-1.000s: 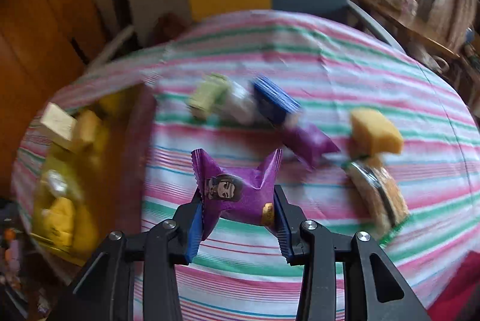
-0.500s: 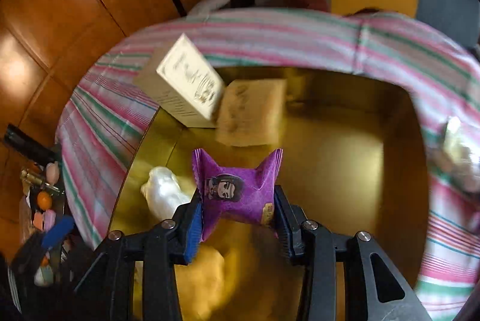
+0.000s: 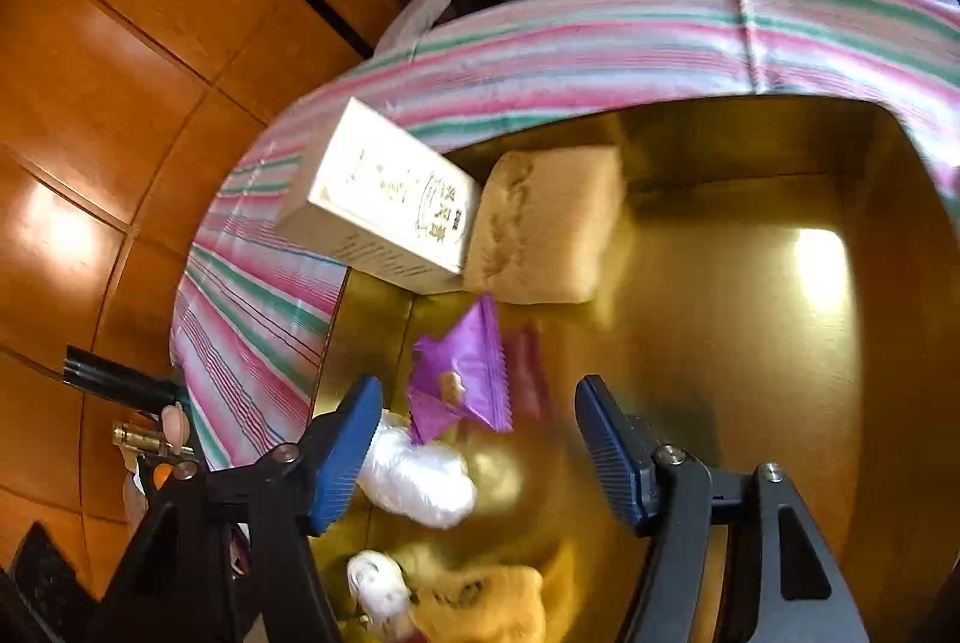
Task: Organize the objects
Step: 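Carry the purple packet into the gold tray and open the right gripper, then grasp the small green-and-white box with the left gripper while the right gripper returns to the cloth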
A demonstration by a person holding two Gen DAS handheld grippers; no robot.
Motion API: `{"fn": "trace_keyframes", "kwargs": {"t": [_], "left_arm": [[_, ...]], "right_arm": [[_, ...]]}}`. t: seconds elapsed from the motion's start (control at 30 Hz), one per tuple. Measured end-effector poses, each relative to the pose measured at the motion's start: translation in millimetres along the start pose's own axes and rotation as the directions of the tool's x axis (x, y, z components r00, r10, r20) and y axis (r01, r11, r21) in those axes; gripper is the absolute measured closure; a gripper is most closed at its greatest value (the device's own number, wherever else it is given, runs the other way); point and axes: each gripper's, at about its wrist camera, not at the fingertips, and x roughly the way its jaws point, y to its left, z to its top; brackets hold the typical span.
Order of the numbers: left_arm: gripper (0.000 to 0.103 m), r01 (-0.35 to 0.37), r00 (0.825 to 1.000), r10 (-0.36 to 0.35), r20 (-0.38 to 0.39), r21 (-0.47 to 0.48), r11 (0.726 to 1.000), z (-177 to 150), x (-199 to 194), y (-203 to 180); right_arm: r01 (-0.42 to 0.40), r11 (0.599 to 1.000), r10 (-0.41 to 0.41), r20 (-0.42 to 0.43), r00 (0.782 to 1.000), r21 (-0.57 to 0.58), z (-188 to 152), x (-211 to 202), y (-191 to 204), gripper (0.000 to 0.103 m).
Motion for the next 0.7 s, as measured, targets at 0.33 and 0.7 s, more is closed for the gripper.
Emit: {"fn": "trace_keyframes", "kwargs": {"t": [0.33, 0.7], "left_arm": [[0.038, 0.015, 0.999, -0.019, 0.04, 0.099, 0.995, -2.6, -18.7, -32.5], [0.038, 0.05, 0.997, -0.06, 0.048, 0.177, 0.983, -4.0, -30.6, -70.9]], "right_arm": [[0.101, 0.994, -0.097, 0.097, 0.991, -0.044, -25.8, -74.2, -32.0, 0.03], [0.249, 0.968, -0.253, 0.207, 0.945, 0.044, -38.7, -166.8, -118.6, 0.026]]}}
